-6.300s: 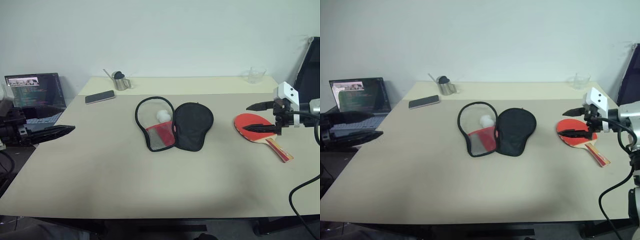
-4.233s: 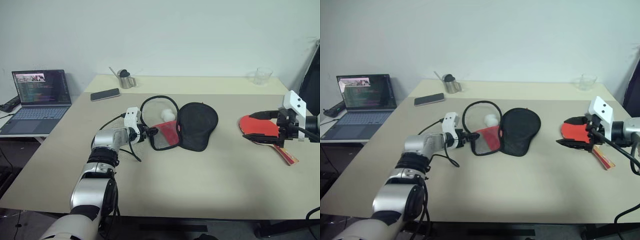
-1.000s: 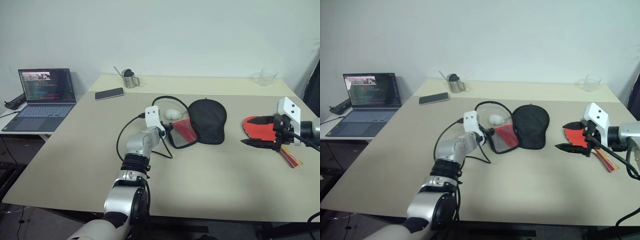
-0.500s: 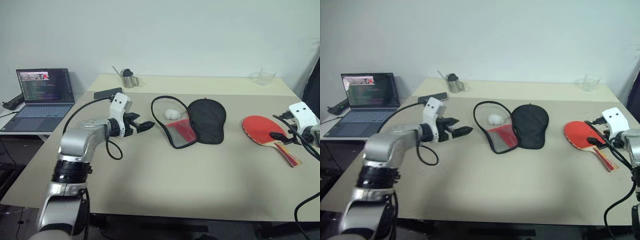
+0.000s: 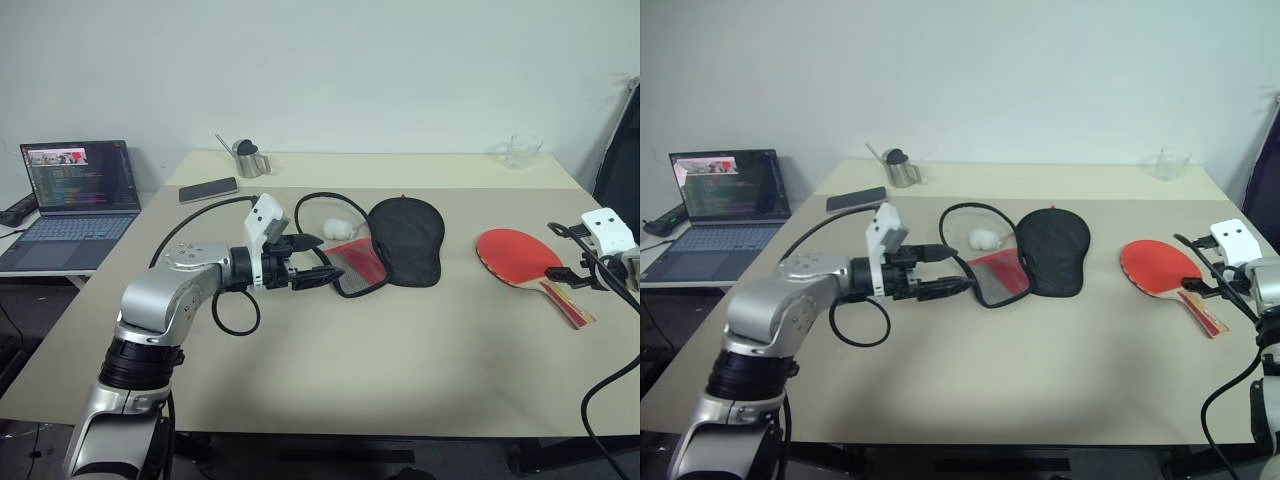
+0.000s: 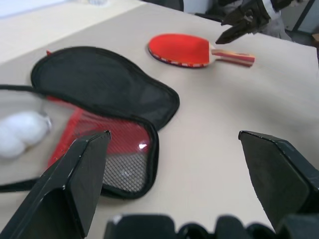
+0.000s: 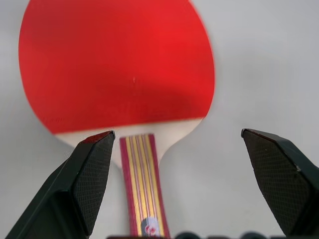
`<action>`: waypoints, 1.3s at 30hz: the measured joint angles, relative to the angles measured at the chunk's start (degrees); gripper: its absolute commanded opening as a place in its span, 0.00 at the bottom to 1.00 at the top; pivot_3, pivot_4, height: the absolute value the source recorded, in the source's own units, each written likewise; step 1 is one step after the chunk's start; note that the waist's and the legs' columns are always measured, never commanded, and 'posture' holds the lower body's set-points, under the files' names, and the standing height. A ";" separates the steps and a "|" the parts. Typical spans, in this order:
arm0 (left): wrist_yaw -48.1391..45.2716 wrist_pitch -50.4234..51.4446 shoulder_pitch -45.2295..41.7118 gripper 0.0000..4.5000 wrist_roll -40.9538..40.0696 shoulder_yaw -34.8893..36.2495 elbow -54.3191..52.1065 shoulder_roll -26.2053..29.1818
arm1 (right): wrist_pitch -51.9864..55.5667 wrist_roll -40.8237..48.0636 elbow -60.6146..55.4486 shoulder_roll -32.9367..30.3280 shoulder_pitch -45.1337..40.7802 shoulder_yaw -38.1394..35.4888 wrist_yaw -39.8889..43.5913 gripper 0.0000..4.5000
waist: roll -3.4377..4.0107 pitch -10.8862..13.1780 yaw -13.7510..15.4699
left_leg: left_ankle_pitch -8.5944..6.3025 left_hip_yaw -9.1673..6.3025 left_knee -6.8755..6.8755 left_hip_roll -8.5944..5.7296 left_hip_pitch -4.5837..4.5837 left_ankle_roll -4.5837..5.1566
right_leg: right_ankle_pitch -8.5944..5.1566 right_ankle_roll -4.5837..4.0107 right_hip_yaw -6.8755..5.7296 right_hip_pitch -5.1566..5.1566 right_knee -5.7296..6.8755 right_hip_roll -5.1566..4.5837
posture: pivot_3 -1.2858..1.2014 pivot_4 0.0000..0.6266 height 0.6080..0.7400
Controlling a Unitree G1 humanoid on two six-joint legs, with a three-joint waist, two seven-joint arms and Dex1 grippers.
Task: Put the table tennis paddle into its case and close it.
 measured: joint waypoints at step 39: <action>2.59 1.46 0.97 1.00 -1.98 0.94 -4.10 0.88 | -1.24 -5.46 12.04 6.79 -4.83 3.66 4.44 0.72 | -0.03 -0.01 -0.75 | 0.00 0.02 0.03 0.00 0.08 0.00 | 0.01 0.00 0.06 0.04 0.04 0.01 | 0.52 0.24 1.00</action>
